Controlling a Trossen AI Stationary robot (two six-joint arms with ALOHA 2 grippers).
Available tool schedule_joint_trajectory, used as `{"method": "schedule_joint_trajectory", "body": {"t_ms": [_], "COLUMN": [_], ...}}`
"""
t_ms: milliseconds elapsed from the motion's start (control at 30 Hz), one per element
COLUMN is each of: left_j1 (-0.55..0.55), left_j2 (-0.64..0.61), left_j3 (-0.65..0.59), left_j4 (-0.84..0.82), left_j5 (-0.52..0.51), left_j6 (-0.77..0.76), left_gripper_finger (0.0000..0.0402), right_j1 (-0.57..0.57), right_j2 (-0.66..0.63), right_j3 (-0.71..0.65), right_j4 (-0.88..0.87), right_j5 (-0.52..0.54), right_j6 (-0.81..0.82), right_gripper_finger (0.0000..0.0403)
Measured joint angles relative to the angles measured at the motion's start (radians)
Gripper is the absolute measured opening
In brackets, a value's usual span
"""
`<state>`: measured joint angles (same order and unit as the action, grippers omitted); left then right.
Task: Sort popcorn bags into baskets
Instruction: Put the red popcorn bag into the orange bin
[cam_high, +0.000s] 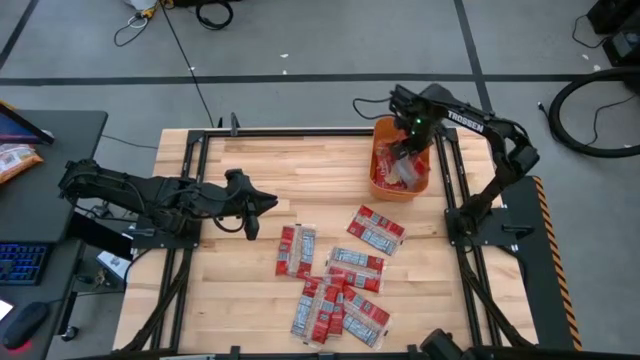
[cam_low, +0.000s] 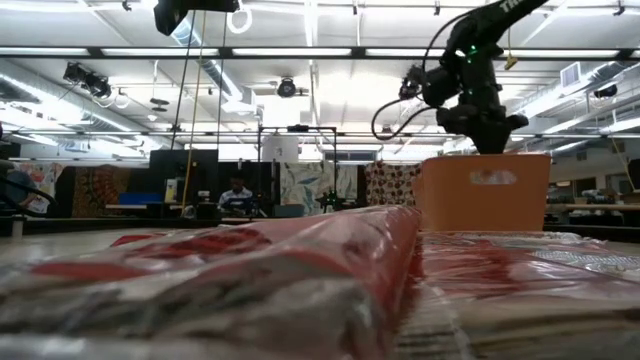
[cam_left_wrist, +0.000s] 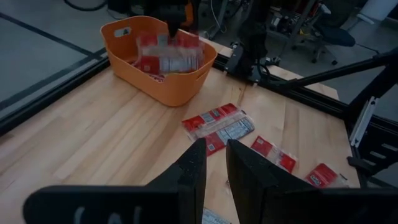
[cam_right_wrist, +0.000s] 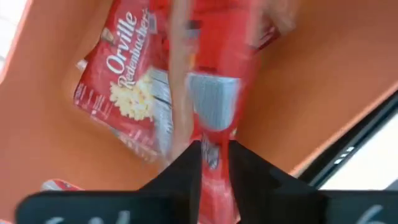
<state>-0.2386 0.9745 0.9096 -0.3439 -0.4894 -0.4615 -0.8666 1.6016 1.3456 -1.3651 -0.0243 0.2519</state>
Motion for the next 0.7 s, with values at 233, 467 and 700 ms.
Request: {"method": "schedule_joint_trajectory", "body": {"t_ms": [233,467,700], "left_j1": [0.0,0.0,0.005], "left_j2": [0.0,0.0,0.012], "left_j3": [0.0,0.0,0.0], "left_j4": [0.0,0.0,0.002], "left_j5": [-0.061,-0.107,-0.196], "left_j6": [0.002,0.002,0.029], "left_gripper_finger": [0.0066,0.0066,0.0066], "right_j1": [-0.007,0.031,0.17], "right_j2": [-0.047,-0.145,-0.263], "right_j3": [0.041,0.152,0.164], "right_j4": [-0.006,0.049,0.211], "right_j5": [0.002,0.017,-0.03], "right_j6": [-0.01,-0.029,-0.02], "right_gripper_finger": [0.015,0.0166,0.0165]}}
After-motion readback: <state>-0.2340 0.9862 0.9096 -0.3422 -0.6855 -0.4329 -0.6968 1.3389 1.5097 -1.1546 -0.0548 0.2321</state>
